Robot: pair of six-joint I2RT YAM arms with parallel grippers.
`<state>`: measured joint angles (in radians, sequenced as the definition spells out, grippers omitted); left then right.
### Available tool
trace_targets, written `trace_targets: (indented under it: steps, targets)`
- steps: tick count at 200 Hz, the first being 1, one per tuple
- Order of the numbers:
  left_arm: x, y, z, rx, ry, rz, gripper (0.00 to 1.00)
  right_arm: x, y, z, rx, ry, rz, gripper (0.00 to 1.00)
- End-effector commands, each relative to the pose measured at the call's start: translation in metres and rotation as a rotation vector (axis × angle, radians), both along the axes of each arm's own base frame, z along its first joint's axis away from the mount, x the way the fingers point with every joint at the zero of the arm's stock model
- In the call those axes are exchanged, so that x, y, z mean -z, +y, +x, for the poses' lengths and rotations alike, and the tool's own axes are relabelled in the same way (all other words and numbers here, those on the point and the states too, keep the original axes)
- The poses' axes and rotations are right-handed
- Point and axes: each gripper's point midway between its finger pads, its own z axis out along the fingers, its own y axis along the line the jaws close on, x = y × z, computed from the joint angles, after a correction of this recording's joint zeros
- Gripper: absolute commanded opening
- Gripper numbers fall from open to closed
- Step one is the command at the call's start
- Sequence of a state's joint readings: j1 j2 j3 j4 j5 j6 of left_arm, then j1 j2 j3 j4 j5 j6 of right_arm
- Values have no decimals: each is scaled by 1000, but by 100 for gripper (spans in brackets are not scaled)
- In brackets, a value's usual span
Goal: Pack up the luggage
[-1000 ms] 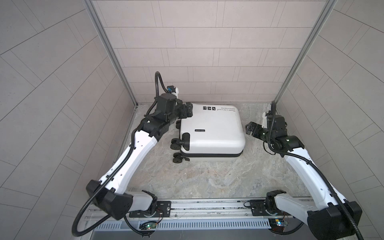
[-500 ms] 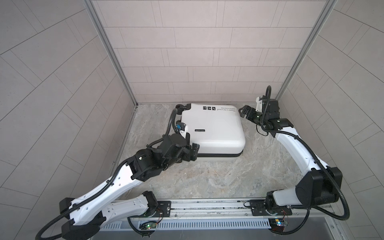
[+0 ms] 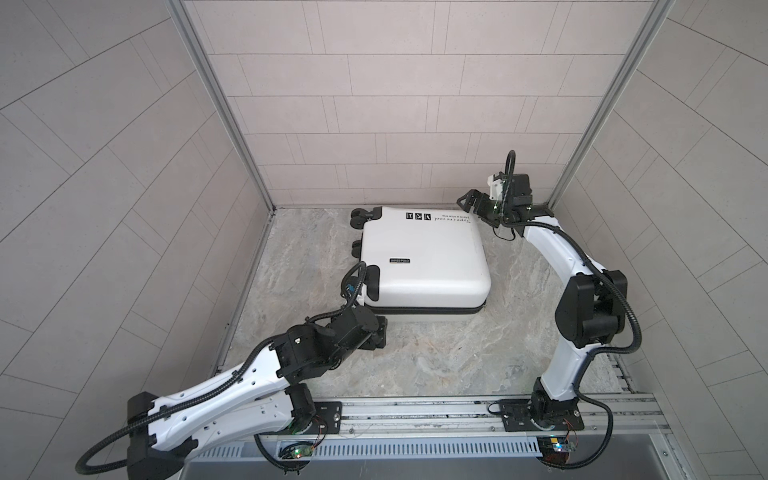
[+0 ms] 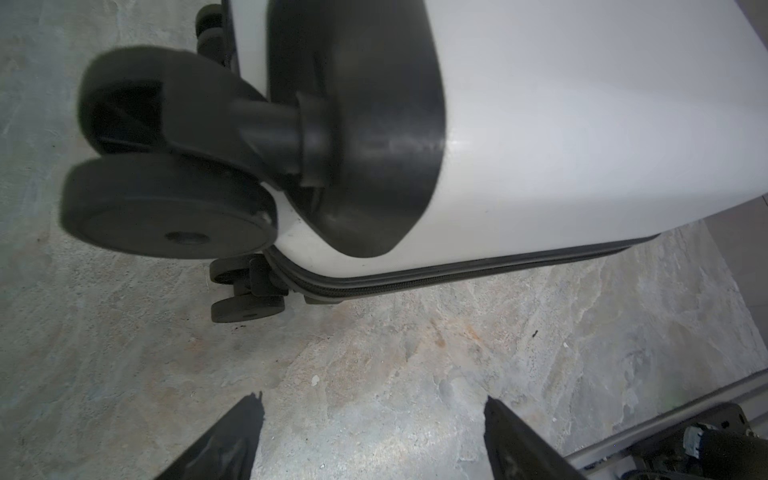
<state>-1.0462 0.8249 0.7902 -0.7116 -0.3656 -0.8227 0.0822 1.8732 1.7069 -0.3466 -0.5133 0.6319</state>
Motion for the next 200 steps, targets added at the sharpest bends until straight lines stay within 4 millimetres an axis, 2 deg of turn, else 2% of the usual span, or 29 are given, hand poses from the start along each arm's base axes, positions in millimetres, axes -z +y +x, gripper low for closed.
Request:
trace_targets:
  steps: [1, 46, 100, 137, 200]
  targets:
    - [-12, 9, 17, -110, -72, -46, 90, -14, 11, 9, -82, -31, 18, 100]
    - [-4, 6, 34, -137, -41, -79, 90, 8, 23, 30, -172, -3, 14, 100]
    - [3, 12, 56, -192, -13, -138, 91, 15, 47, 40, -319, -9, 80, 100]
    - [8, 21, 66, -225, 8, -138, 91, 24, 57, 22, -395, 9, 76, 98]
    - [7, 63, 76, -324, 16, -156, 90, 32, 87, -37, -497, 10, 54, 98]
